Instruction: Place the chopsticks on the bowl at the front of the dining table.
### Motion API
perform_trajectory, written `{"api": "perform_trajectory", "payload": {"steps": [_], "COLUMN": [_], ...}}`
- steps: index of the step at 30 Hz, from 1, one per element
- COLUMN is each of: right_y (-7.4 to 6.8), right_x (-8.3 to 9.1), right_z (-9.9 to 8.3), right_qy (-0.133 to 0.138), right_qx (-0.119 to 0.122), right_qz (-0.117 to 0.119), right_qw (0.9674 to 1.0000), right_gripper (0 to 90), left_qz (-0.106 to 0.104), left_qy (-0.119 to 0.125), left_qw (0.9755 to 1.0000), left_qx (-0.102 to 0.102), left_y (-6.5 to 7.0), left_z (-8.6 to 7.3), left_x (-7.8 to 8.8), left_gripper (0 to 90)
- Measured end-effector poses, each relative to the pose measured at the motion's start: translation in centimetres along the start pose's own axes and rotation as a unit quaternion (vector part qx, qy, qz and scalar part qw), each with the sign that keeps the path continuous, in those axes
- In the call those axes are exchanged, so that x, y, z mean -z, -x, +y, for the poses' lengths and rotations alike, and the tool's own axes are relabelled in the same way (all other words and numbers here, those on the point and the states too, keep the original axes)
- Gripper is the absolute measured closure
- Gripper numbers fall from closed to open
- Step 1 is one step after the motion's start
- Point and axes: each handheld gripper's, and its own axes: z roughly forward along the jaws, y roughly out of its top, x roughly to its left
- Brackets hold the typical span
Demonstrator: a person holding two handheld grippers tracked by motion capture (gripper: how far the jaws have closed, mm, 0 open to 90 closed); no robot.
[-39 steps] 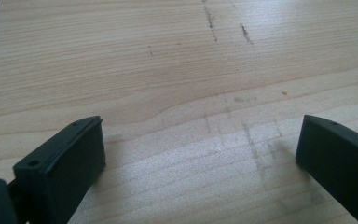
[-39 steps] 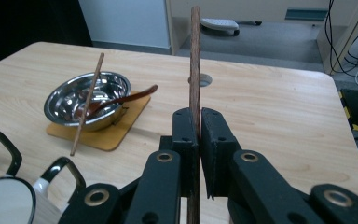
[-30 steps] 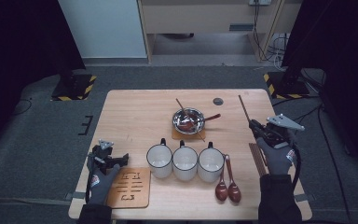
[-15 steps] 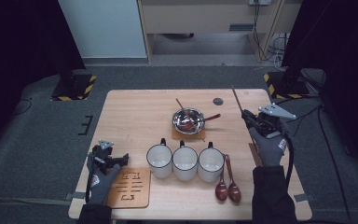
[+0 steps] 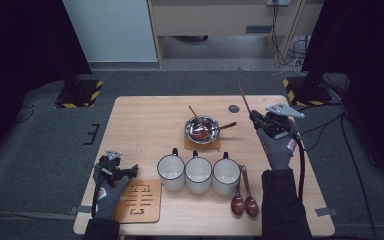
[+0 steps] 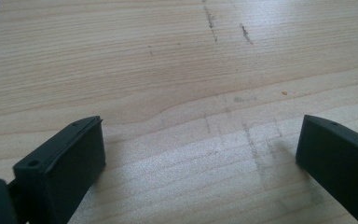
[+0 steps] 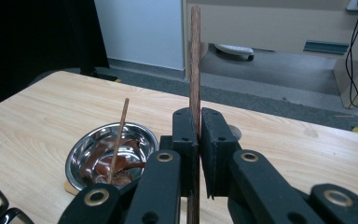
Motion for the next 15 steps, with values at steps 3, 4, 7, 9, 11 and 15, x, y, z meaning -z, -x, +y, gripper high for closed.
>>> {"api": "perform_trajectory", "payload": {"steps": [3, 4, 7, 9, 11, 15], "right_y": [-0.3, -0.4, -0.7, -0.9, -1.1, -1.5], "right_x": [-0.7, -1.0, -1.6, -1.9, -2.3, -3.0], "right_z": [0.2, 0.3, 0.6, 0.9, 1.2, 1.7], "right_qy": [-0.002, -0.002, -0.003, -0.001, 0.0, 0.0], "right_qx": [-0.001, 0.002, 0.004, 0.003, 0.004, 0.006], "right_qz": [0.004, 0.005, 0.007, 0.011, 0.013, 0.015], "right_qw": [1.0, 1.0, 1.0, 0.9999, 0.9999, 0.9999], "right_gripper": [84.7, 84.7, 84.7, 84.8, 84.8, 84.7], "left_qz": [0.0, 0.0, 0.0, 0.0, 0.0, 0.0], "left_qy": [0.0, 0.0, 0.0, 0.0, 0.0, 0.0], "left_qw": [1.0, 1.0, 1.0, 1.0, 1.0, 1.0], "left_qx": [0.0, 0.0, 0.0, 0.0, 0.0, 0.0], "left_y": [0.0, 0.0, 0.0, 0.0, 0.0, 0.0], "left_z": [0.0, 0.0, 0.0, 0.0, 0.0, 0.0], "left_x": [0.0, 0.0, 0.0, 0.0, 0.0, 0.0], "left_gripper": [0.1, 0.1, 0.1, 0.1, 0.1, 0.1]}}
